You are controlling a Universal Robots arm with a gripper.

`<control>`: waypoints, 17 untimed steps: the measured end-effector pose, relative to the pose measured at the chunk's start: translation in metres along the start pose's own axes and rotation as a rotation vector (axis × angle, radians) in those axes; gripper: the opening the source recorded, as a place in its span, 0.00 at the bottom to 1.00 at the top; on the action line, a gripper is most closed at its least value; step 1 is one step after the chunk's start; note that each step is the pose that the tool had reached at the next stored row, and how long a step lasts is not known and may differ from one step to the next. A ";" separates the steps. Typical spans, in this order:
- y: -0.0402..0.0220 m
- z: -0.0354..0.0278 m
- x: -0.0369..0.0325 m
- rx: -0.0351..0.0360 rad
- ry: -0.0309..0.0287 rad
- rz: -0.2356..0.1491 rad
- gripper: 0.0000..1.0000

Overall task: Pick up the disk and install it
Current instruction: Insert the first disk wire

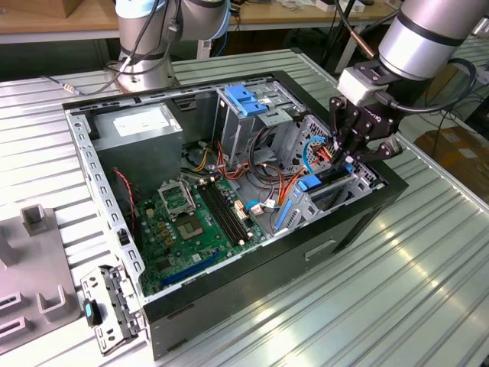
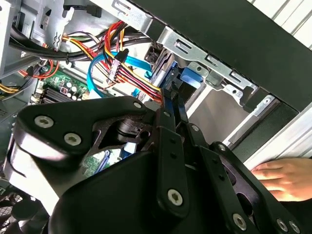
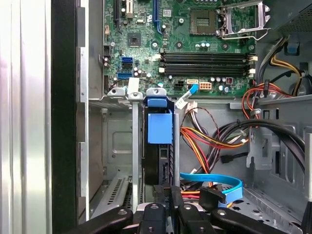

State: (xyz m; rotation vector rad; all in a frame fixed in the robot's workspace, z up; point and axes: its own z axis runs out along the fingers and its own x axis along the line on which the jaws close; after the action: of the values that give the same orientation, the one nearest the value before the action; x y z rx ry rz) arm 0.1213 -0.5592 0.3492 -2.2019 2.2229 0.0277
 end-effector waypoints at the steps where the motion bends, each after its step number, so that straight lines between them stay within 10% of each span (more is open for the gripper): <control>1: 0.0000 0.0000 0.0000 -0.0001 0.0000 0.000 0.16; 17: 0.0002 0.0016 -0.0023 -0.0004 0.0003 -0.020 0.16</control>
State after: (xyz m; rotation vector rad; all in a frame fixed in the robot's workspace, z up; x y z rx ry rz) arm 0.1211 -0.5569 0.3476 -2.2239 2.2014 0.0277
